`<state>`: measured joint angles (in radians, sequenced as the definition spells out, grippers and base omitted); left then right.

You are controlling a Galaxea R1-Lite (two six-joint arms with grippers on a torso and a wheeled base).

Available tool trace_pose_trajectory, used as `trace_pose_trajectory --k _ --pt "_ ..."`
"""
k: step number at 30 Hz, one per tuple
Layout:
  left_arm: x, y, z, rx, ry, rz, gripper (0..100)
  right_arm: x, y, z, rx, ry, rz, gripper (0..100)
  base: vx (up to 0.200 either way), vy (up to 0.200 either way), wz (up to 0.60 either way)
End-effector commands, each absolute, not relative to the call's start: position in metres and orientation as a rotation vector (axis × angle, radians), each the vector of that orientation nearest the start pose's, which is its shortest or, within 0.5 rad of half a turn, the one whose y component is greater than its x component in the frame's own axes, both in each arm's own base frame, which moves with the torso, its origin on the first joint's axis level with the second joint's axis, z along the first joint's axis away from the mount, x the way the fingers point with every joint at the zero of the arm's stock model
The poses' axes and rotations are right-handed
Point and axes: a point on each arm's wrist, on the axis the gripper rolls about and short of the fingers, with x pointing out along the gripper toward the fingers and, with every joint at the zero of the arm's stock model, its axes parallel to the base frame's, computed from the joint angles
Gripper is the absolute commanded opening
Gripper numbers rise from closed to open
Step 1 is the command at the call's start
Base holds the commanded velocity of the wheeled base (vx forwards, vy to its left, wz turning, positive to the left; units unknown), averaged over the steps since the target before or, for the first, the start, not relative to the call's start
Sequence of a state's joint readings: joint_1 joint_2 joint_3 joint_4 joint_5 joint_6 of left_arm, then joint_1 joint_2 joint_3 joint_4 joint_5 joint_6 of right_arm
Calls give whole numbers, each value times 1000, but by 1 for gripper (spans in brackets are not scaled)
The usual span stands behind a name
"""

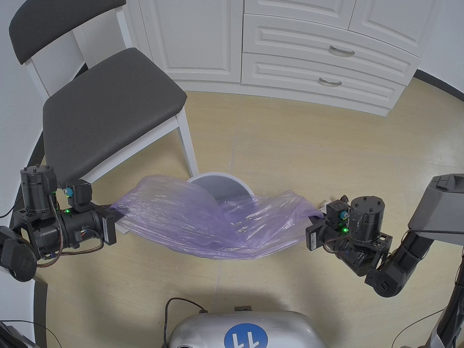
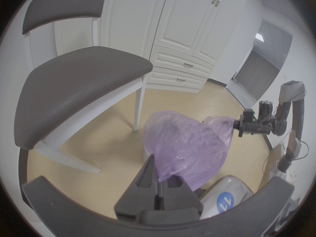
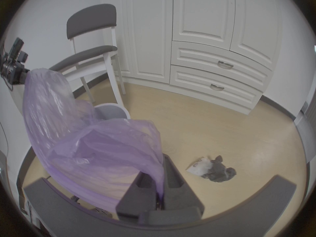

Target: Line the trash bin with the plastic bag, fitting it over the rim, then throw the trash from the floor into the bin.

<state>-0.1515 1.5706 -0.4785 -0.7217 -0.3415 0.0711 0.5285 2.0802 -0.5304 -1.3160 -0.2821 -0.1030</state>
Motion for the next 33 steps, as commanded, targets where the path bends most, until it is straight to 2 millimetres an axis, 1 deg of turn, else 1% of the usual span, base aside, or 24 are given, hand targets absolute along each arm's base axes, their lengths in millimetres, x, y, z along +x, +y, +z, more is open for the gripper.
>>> trace_pose_trajectory --k 1,7,10,14,15,25,28,30,31,33 --pt "257 -51 131 -15 378 -500 0 296 168 42 -165 227 294 0 0 0 0" --pt "277 -58 124 -102 290 -431 0 307 172 29 -132 244 294 0 0 0 0" --pt "279 -58 120 -100 280 -424 0 309 172 24 -126 256 302 0 0 0 0" --pt "278 -58 122 -101 274 -424 0 309 171 21 -128 267 319 0 0 0 0" --pt "278 -57 122 -101 274 -424 0 308 171 21 -129 270 319 100 0 0 0" --pt "276 -58 122 -99 272 -426 0 293 172 14 -157 313 375 100 0 0 0" --pt "276 -58 123 -99 272 -428 0 290 179 16 -154 252 393 100 0 0 0" --pt "275 -58 123 -99 270 -428 0 290 179 15 -155 250 394 100 0 0 0" --pt "274 -58 123 -97 270 -429 0 287 183 13 -167 202 404 100 0 0 0" --pt "270 -59 128 -98 254 -441 0 282 187 5 -218 196 426 100 0 0 0"
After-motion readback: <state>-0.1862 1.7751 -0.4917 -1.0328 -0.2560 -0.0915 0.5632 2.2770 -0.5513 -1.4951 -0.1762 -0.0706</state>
